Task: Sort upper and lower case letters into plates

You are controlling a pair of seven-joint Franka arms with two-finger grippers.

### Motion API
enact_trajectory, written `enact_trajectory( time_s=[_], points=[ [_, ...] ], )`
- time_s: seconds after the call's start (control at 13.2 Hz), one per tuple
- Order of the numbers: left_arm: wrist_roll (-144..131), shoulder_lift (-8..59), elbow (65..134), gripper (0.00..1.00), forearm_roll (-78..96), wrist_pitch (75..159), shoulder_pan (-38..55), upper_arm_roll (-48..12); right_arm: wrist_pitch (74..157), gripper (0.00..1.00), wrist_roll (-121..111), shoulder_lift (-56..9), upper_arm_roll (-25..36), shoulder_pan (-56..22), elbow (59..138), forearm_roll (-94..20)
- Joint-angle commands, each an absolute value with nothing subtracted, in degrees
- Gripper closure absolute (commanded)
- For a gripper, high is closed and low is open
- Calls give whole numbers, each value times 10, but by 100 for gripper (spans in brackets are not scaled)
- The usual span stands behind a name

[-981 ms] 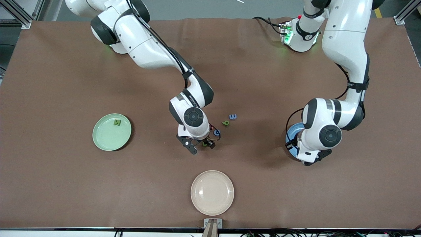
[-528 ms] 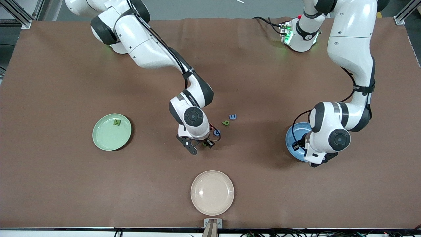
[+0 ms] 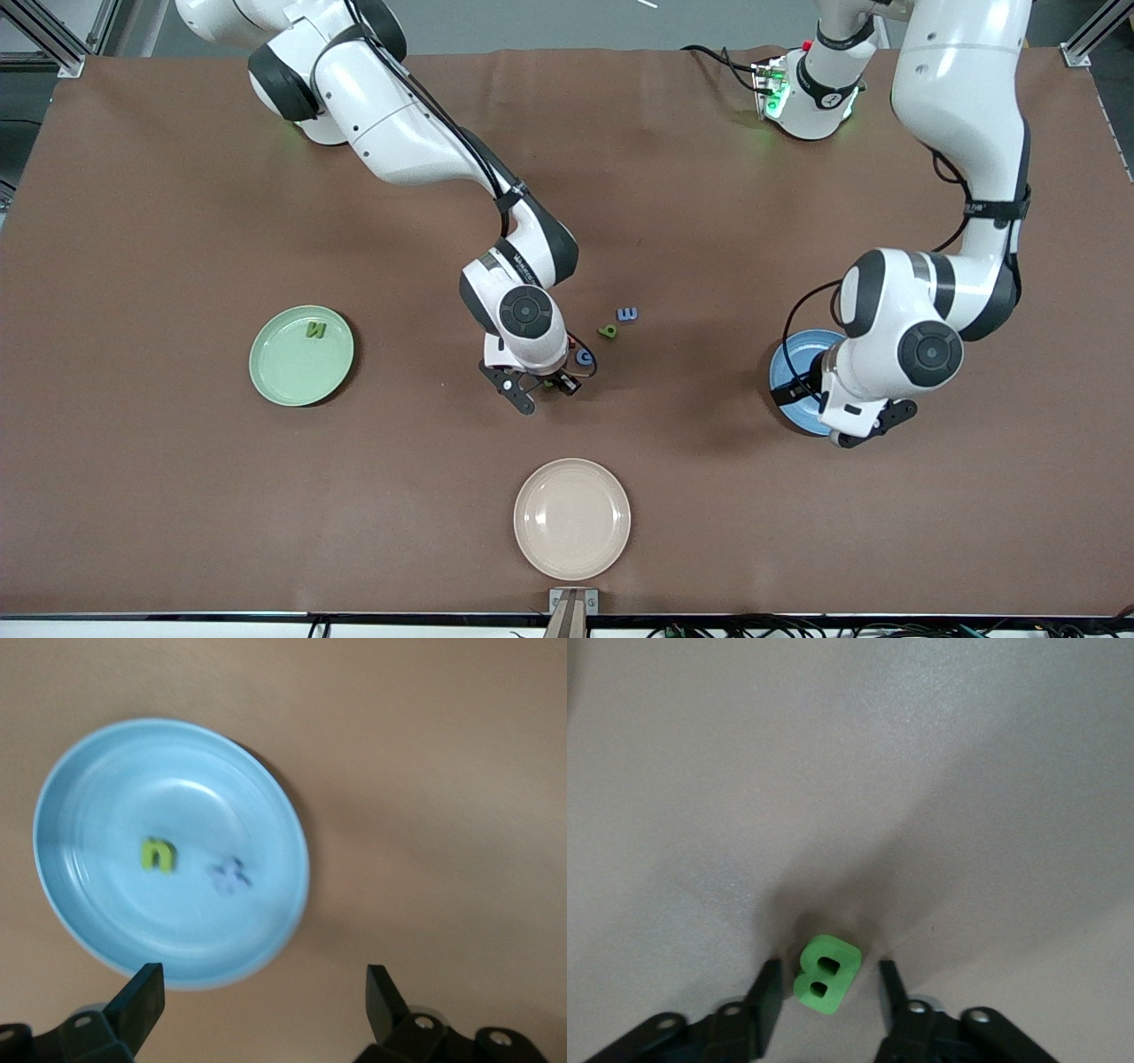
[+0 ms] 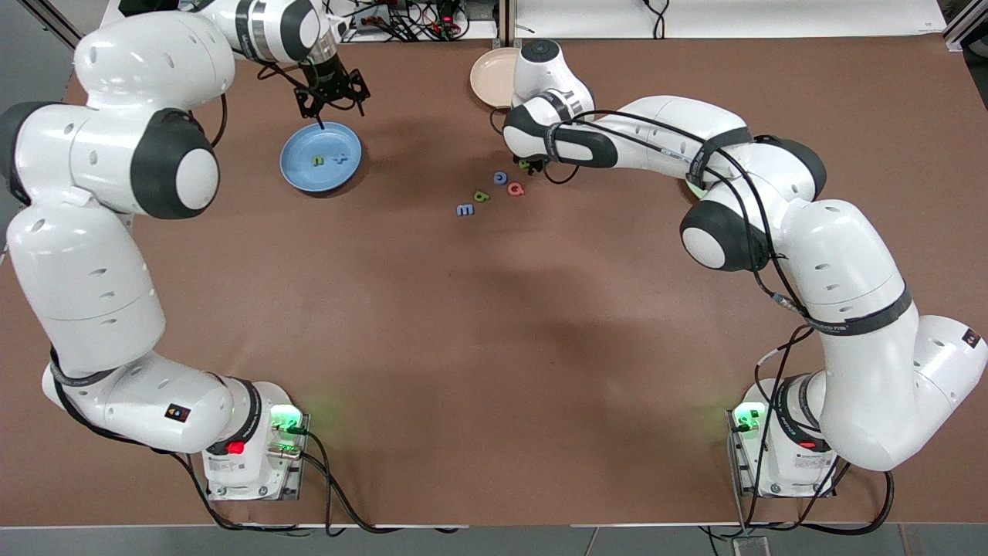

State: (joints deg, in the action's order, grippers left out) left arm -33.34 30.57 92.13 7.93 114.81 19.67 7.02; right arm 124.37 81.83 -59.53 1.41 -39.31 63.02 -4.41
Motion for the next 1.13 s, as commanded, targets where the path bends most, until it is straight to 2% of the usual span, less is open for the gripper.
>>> enact_trajectory(
  time_s=[0.0,0.15,0.3,0.75,1.06],
  points=[
    [-379,262,958,0,70,1142,201,33,1245,99,822,-602,16,-388,627,-39],
    [-444,260,958,0,70,1143,201,7,1240,100,804,-586,16,-380,628,-40],
    [-475,260,957,0,70,1147,201,-9,1211,100,744,-540,13,-359,679,-43],
    [-551,277,958,0,72,1174,225,-25,1234,100,497,-284,14,-272,999,-43],
    [-575,292,957,0,69,1199,243,-25,1301,100,312,-176,15,-177,1182,-41]
  ],
)
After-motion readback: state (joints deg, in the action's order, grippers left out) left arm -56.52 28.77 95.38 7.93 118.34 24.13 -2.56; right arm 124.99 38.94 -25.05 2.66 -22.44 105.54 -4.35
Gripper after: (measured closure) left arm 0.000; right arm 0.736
